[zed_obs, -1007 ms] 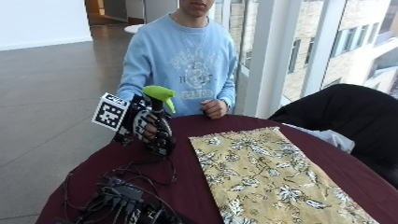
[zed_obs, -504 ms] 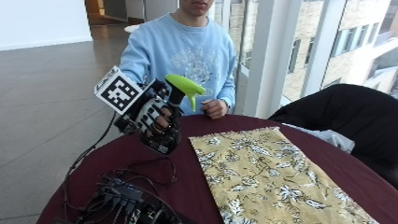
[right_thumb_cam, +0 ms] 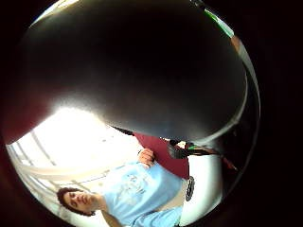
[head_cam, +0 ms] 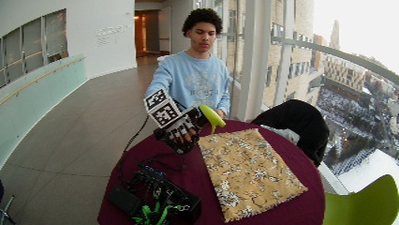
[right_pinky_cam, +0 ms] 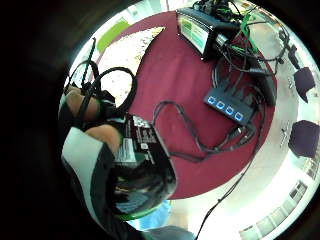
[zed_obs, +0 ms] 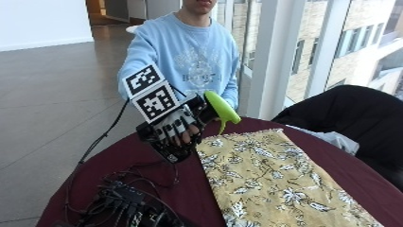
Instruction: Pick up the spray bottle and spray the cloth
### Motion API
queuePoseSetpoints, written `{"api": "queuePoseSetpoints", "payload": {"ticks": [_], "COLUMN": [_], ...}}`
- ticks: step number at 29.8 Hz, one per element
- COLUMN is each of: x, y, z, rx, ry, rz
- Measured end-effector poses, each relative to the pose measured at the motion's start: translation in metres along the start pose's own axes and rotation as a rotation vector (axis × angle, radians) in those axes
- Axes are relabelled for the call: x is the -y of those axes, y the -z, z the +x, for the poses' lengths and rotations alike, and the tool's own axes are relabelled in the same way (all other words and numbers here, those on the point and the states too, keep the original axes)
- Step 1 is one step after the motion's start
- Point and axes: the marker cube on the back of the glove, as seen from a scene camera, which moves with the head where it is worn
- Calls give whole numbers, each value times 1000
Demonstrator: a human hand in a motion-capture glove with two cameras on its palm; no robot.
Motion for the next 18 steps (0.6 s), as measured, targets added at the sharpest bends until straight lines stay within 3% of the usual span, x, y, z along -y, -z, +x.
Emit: {"api": "queuePoseSetpoints", "payload": {"ticks": [18], "x": [14], "y": [0], "z": [-10], "rx": [-108], "ry": [-49], "rz": [-84]}}
